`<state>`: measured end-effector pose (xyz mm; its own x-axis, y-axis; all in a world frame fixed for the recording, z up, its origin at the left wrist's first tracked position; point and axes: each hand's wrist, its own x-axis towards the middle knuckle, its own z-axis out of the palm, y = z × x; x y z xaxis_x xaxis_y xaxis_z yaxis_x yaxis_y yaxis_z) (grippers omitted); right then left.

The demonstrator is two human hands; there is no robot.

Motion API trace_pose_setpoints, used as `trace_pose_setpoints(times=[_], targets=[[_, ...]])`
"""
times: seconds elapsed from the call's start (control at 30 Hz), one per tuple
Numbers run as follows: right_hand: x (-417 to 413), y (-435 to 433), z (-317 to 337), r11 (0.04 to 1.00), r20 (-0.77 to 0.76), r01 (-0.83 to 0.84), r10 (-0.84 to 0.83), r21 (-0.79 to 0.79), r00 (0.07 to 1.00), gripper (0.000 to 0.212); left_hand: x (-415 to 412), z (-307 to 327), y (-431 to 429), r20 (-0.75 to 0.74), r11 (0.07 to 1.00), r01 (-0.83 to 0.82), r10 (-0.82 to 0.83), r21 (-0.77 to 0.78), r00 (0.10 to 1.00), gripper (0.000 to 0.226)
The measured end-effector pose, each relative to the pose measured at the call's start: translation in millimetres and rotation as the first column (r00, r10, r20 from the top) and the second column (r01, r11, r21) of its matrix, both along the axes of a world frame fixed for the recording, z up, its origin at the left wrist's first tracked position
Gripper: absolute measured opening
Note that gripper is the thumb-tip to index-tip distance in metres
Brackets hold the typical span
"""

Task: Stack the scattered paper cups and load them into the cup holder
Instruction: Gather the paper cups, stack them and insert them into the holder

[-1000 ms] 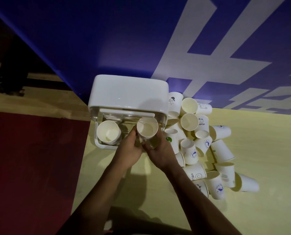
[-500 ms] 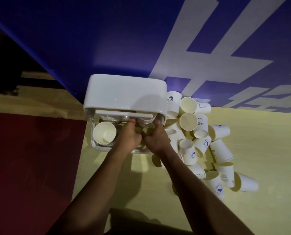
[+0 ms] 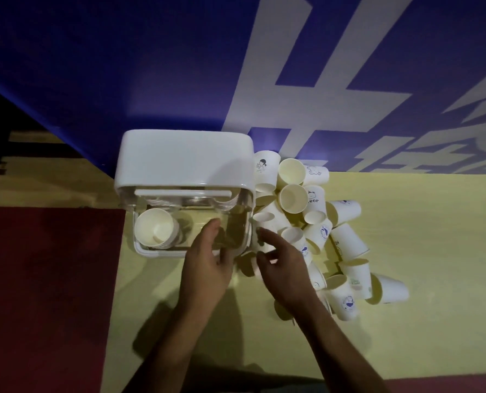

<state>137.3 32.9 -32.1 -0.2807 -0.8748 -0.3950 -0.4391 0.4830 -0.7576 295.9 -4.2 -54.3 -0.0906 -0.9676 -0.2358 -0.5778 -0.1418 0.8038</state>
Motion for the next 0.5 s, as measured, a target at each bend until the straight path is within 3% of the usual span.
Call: trace_pose_setpoints(times=[0.2, 0.5], targets=[[-70.5, 66.5, -9.2, 0.978, -0.09, 0.205, -0.202, 0.031, 0.975, 0.045, -71.3, 16.5, 35.6, -0.007, 0.942, 0.327, -0.328, -0.071, 0.945, 0.054], [-156.7, 147.7, -2.8, 0.916, -0.152, 0.401, -0.394, 0.016, 0.906, 0.042, -175.1, 6.1, 69.8, 0.183, 0.745, 0.667, -0.656, 0.0, 0.732, 0.068]])
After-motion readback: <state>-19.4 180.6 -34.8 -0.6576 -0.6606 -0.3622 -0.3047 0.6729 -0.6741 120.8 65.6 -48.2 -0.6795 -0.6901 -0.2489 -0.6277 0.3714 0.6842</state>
